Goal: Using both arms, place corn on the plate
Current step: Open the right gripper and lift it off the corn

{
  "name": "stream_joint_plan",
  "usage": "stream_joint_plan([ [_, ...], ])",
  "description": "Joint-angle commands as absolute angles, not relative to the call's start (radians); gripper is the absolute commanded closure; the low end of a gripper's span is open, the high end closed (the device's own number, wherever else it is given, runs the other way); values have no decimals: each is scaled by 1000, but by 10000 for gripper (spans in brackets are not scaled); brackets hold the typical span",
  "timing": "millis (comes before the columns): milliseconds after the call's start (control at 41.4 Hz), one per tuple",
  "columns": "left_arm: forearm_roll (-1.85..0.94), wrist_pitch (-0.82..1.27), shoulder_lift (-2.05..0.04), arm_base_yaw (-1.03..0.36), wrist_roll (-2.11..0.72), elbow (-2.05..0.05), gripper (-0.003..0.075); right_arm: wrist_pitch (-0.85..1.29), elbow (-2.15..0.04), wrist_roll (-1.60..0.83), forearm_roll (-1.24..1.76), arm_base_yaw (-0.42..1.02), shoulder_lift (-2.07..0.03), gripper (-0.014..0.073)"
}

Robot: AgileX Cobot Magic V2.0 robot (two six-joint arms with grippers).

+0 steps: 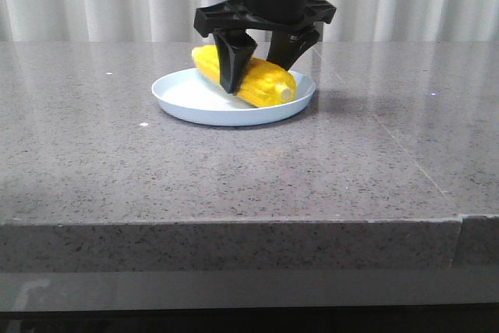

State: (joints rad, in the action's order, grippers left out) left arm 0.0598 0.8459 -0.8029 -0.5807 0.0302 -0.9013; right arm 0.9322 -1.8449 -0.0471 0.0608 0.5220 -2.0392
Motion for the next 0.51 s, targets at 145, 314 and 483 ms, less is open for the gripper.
stream_joint_plan([
  [145, 53, 776, -797, -590, 40, -926, 290, 900, -1880, -56, 57, 520, -1858, 12],
  [314, 53, 776, -797, -590, 40, -926, 290, 931, -1865, -61, 57, 520, -1748, 12],
  [483, 53, 776, -797, -590, 40, -926, 290, 945, -1820, -63, 50, 520, -1653, 12],
])
